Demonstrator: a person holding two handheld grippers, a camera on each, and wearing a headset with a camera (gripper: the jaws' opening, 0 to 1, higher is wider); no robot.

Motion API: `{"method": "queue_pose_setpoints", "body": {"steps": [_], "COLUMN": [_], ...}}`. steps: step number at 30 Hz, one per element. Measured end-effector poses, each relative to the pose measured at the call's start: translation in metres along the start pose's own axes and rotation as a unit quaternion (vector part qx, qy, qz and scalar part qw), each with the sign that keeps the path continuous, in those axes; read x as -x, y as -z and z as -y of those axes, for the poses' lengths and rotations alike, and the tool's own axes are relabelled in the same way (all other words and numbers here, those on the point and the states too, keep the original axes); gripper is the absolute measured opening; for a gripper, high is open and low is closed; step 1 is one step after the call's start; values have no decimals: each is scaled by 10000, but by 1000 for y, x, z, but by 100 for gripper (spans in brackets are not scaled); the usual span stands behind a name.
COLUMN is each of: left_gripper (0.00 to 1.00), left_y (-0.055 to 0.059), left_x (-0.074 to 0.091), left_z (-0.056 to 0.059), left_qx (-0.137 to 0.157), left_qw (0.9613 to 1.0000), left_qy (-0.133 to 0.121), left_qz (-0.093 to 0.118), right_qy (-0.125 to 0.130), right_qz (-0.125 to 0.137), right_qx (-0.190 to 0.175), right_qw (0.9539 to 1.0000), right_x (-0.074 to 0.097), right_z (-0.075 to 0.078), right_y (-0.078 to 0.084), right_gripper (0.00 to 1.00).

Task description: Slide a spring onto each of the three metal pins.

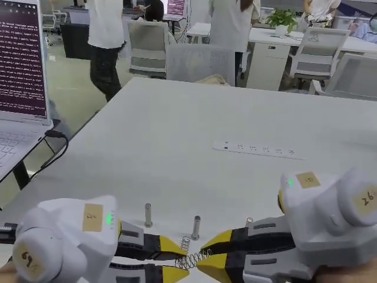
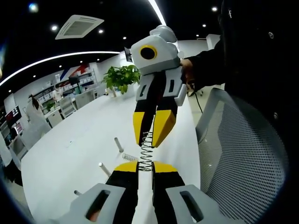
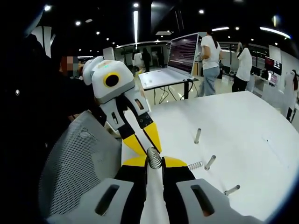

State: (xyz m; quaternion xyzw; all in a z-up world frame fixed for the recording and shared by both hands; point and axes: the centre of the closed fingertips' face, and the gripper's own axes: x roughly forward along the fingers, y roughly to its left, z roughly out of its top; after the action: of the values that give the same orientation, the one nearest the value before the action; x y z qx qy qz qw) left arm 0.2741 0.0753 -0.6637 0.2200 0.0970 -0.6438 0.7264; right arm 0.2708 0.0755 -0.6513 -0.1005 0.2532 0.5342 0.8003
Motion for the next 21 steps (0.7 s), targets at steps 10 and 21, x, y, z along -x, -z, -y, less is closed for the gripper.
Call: {"method": "queue_pose_setpoints", "body": {"steps": [10,21], "left_gripper": [3,3], "left_y": [2,3], "left_x": [-1,-5], "left_z": [0,-1], "left_qx": [23,45], "left_qw": [10000,10000], "left_qy": [-9,-21], "left_qz": [7,14], "right_qy": [32,109], "right_qz": [-105,-260], "right_qx": [-4,2], "right_qw": [9999,9996], "right_x": [-1,-2], "right_z": [-1,2], "right_y": [0,2], "right_gripper": [9,9]}}
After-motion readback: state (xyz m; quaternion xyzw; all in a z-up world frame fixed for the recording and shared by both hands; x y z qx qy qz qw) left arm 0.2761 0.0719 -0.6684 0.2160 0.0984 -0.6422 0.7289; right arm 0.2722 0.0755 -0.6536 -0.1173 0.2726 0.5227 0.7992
